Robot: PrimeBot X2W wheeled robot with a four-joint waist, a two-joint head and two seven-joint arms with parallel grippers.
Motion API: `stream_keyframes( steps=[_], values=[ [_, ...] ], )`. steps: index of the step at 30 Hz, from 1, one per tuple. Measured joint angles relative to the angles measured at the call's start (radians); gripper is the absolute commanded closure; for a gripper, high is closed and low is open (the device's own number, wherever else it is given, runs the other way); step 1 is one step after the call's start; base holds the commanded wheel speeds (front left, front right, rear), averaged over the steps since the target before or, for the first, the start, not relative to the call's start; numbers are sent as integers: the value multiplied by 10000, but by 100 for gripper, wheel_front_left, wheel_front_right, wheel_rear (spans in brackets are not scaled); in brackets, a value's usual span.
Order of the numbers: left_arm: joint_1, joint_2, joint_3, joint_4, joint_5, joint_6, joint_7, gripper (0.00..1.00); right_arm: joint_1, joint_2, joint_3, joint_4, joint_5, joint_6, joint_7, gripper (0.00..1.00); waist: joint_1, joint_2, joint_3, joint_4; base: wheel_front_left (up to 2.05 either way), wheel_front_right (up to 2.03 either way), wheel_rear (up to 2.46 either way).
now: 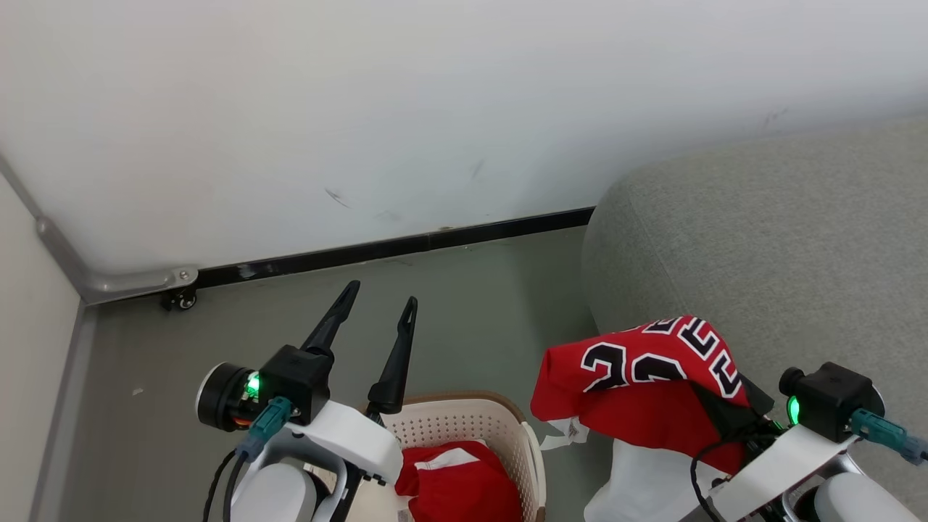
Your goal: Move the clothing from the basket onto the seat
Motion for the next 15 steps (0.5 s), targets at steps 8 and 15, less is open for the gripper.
stream_keyframes(
  steps=[8,15],
  values=[
    [-1,-75,-58,142,0,-82,-144,0,826,339,-767,-470,-295,0,98,100,0,0,-9,-670,0,0,0],
    [-1,-88,92,199,-31,-71,-219,0,1415,629,-1185,-926,-575,0,251,100,-1,0,-14,-1307,0,0,0]
  ],
)
